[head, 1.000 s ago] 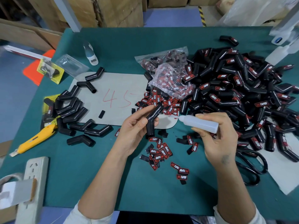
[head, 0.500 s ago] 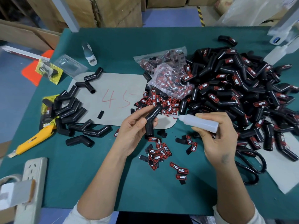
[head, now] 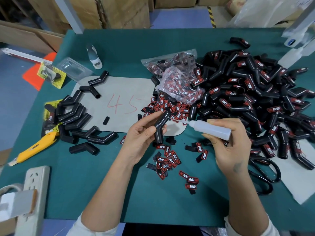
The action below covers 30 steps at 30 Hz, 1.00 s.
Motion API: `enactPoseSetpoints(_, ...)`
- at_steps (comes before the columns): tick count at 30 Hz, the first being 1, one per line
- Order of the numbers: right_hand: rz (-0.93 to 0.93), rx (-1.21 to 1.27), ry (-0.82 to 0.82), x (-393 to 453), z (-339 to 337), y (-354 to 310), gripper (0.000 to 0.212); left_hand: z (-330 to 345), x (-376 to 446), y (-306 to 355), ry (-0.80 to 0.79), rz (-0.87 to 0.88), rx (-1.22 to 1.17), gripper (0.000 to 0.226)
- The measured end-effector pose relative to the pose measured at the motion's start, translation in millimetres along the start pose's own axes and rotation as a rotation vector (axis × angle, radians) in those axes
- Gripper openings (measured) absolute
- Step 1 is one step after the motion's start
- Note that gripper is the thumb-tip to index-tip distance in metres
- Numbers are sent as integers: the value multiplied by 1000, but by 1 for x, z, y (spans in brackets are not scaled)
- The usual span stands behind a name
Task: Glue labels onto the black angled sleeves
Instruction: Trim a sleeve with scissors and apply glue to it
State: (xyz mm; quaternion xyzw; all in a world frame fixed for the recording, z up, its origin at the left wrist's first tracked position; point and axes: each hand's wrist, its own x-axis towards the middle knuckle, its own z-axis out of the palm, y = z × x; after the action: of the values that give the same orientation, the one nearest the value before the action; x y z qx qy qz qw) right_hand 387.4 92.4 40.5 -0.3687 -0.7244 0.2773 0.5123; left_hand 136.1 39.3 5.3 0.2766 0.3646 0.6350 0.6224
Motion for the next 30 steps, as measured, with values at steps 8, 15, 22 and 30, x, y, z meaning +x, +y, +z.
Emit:
enactPoseSetpoints(8,1,-10,7,-1,0,-1,30,-2,1,-1,4,3,-4,55)
enactPoseSetpoints(15,0,-20,9,0,-1,1,26,-4,2,-2,12,-1,-19,57)
enactPoseSetpoints(22,-3,-13,13,0,-1,0,26,-2,0,-1,-2,-2,3,54)
enactPoseSetpoints(30,-10,5,2,1,1,-4,36,-1,0,0,1,1,34,57)
